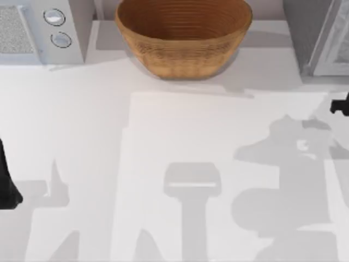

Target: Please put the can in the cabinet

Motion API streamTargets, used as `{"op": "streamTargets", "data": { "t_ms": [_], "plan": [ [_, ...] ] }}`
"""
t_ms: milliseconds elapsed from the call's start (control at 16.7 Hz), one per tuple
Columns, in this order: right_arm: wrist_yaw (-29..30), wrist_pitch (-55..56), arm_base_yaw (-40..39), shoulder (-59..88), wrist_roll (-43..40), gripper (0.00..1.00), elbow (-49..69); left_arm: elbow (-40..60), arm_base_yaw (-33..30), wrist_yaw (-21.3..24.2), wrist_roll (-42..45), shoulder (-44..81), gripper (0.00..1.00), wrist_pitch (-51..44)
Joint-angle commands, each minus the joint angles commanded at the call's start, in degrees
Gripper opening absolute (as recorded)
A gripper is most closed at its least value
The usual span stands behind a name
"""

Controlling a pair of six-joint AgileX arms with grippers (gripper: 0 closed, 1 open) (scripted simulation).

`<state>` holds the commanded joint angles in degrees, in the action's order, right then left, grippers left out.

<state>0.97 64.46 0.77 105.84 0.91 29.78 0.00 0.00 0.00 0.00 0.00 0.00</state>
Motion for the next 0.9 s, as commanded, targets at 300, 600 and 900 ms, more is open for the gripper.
{"op": "streamTargets", "data": {
  "t_ms": [300, 600, 900],
  "plan": [
    [-0.3, -18.4, -0.1, -16.1, 0.1, 0.00, 2.0, 0.0, 0.0, 0.0, 0.0, 0.0, 1.00, 0.0],
    [-0.4, -23.0, -0.1, -20.7, 0.1, 0.00, 2.8, 0.0, 0.0, 0.0, 0.0, 0.0, 1.00, 0.0],
    [-0.4, -23.6, -0.1, -22.4, 0.2, 0.00, 2.1, 0.0, 0.0, 0.0, 0.0, 0.0, 1.00, 0.0]
  ]
}}
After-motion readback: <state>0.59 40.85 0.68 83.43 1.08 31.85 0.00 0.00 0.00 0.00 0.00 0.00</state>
